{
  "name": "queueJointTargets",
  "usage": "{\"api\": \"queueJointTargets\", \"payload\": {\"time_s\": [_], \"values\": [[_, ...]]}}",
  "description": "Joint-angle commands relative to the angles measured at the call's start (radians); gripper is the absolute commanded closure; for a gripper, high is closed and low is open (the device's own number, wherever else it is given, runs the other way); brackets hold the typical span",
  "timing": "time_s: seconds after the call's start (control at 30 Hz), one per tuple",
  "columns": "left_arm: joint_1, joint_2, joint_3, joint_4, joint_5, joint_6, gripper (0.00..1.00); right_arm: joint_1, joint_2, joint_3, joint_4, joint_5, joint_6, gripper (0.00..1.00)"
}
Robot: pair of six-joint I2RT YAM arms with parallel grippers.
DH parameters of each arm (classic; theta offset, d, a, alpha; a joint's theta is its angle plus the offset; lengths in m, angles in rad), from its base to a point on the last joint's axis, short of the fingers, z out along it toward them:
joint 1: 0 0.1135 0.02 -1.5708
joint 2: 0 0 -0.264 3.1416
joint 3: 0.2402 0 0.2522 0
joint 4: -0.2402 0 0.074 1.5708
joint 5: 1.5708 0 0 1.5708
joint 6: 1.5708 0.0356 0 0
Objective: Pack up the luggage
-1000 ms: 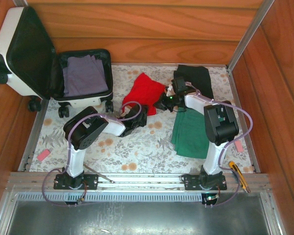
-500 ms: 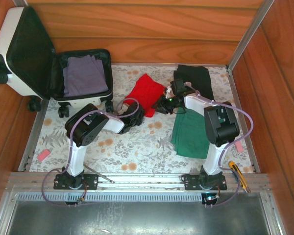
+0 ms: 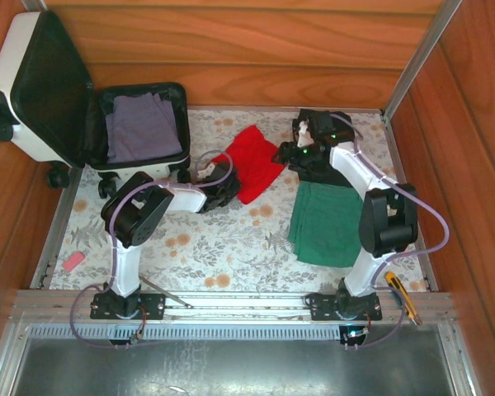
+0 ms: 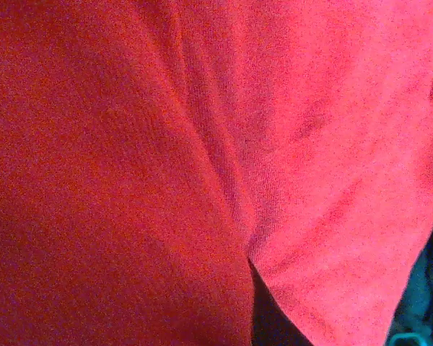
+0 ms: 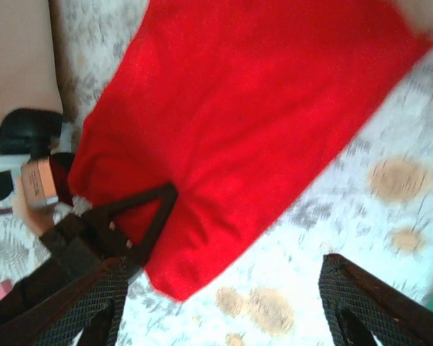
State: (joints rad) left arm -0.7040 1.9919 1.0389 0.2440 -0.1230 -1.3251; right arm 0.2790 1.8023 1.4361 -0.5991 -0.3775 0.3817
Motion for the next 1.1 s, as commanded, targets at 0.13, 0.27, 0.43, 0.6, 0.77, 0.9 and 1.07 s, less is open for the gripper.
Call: {"api": "queueJointTargets", "payload": {"time_s": [0.13,0.27,0.43,0.6,0.77,0.9,1.07], "values": [[0.005,-0.046,0.003,-0.386,-0.007,0.194,1.00,-0.010,0.245,0.241,-0.089,-0.054,-0.177,0.23],[0.006,-0.068,-0.060,-0.353,-0.001,0.186,1.00,-0.009,0.354,0.335,-0.089,-0.091,-0.191,0.21],[0.006,-0.073,-0.106,-0.311,0.021,0.161,1.00,-0.002,0.447,0.407,-0.060,-0.072,-0.199,0.20],[0.006,-0.056,-0.108,-0.298,0.052,0.137,1.00,0.038,0.530,0.492,-0.038,-0.005,-0.239,0.19],[0.006,-0.053,-0.121,-0.289,0.059,0.105,1.00,0.087,0.617,0.599,-0.073,0.138,-0.274,0.19],[0.008,-0.061,-0.143,-0.278,0.064,0.079,1.00,0.116,0.689,0.669,-0.096,0.278,-0.268,0.19],[0.009,-0.059,-0.158,-0.262,0.084,0.056,1.00,0.148,0.779,0.785,-0.155,0.376,-0.254,0.22]]}}
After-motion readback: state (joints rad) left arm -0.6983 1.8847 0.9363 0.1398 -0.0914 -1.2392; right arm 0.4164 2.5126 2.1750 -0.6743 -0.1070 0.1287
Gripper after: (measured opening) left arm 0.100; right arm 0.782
